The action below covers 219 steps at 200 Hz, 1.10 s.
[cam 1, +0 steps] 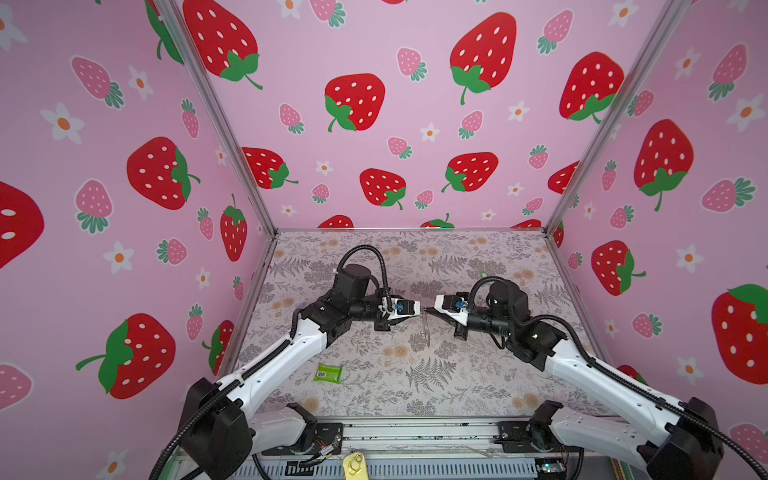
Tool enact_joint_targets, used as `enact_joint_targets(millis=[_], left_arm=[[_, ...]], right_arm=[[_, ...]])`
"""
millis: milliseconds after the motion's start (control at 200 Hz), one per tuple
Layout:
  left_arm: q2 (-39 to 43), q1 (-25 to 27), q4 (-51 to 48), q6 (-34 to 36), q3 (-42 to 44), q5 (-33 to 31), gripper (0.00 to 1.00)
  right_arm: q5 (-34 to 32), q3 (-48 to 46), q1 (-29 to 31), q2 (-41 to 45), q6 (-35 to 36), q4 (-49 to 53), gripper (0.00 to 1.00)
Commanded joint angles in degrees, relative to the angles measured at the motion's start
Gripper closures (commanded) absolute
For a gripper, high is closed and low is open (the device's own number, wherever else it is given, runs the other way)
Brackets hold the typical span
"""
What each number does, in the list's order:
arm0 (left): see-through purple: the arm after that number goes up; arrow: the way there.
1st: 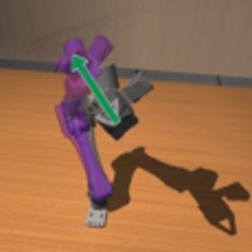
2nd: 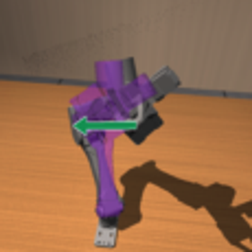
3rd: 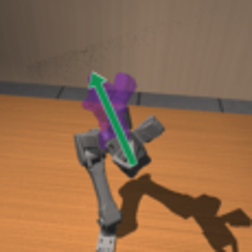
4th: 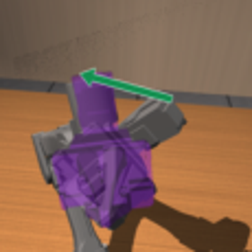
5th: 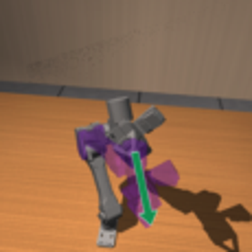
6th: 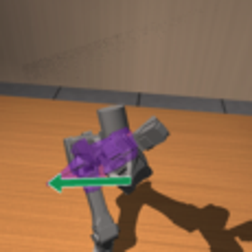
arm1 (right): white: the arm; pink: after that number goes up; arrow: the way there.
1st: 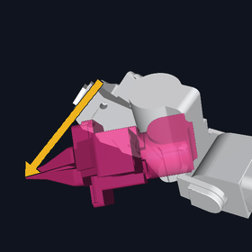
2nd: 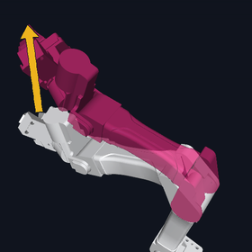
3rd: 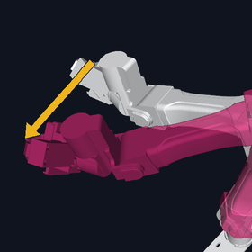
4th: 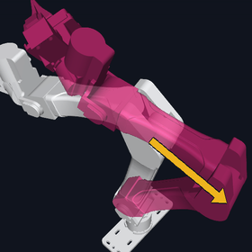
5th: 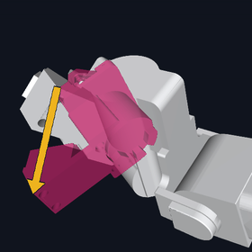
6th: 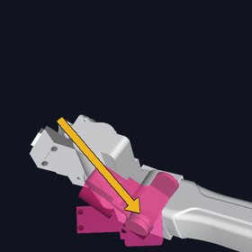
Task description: Put the keys on the keyring
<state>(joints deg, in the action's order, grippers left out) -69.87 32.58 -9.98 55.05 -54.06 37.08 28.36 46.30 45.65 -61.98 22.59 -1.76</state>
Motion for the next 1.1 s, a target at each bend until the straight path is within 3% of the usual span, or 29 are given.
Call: enact_joint_targets(millis=[0,320,1090], left_arm=[[1.81,2.36,-2.36,4.06,-2.11,-8.23,0.74],[4.04,5.17,4.88,5.51,2.70,-16.82,0.77],[-0.71,6.45,0.94,5.77,-1.54,-9.67,0.77]], right_arm=[[-0.50,3.78,0.24,-2.47,-0.01,7.30,1.00],[0.83,6.83,0.23,-6.54,-2.40,10.16,1.00],[-1.61,6.96,0.24,-8.41,-1.86,9.92,1.00]])
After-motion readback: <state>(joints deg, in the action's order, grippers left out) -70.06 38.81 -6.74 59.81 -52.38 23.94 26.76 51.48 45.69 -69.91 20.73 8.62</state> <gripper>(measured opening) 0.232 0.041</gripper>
